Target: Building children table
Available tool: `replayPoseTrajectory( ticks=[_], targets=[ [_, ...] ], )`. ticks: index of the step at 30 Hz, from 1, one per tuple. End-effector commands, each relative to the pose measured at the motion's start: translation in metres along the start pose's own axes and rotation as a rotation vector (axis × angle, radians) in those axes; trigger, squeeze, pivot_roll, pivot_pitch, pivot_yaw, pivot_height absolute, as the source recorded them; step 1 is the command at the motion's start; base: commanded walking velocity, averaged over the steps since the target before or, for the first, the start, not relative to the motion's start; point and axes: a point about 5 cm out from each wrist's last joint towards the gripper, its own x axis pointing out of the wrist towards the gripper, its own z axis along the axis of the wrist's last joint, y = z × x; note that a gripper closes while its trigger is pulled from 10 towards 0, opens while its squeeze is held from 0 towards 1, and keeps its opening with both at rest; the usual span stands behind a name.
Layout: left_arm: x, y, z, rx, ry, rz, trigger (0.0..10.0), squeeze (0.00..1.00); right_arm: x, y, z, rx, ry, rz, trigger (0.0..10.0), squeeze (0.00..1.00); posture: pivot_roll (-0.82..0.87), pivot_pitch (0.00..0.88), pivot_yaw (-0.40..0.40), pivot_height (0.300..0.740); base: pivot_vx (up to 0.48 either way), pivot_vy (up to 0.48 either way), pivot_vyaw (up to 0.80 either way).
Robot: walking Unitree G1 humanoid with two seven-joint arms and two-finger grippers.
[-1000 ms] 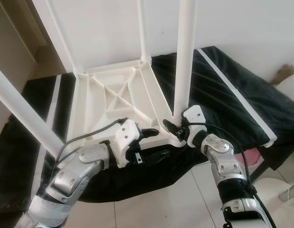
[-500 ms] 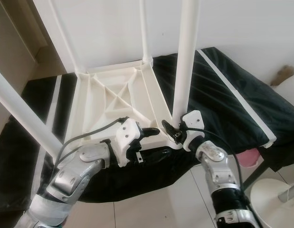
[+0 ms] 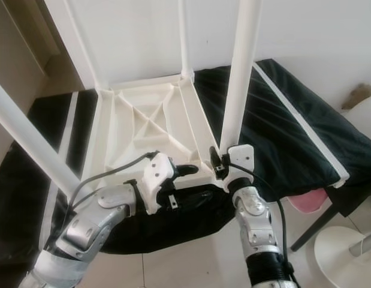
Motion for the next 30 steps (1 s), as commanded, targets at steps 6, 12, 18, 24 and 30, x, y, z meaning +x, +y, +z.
replayPoseTrajectory(
  ticks=[6,12,18,24,30],
  targets=[
    [-0.004,0.005,0.003,0.007,-0.004,0.042,10.0,0.0,-0.012,0.006,-0.018,0.014,0.12,-0.302,10.0,0.0,-0.01,0.0,0.025,0.74,0.0,0.0,0.0],
    [-0.009,0.008,0.002,0.007,0.002,0.059,10.0,0.0,-0.011,0.009,-0.017,0.025,0.108,-0.239,10.0,0.0,0.0,0.0,0.014,0.74,0.0,0.0,0.0],
    [-0.006,0.012,0.004,0.02,0.004,0.056,10.0,0.0,-0.014,-0.003,-0.013,0.028,0.074,-0.216,10.0,1.0,-0.01,0.0,0.038,0.74,0.0,0.0,0.0],
    [-0.003,0.013,0.012,0.031,-0.01,-0.002,10.0,0.0,-0.006,-0.017,-0.001,0.043,0.011,-0.07,10.0,1.0,-0.04,0.0,0.068,0.74,0.0,0.0,0.0],
    [0.007,0.006,0.018,0.025,-0.043,-0.058,10.0,0.0,0.002,-0.04,0.008,0.014,0.013,0.097,10.0,0.0,-0.05,0.0,0.074,0.74,0.0,0.0,0.0]
  ],
)
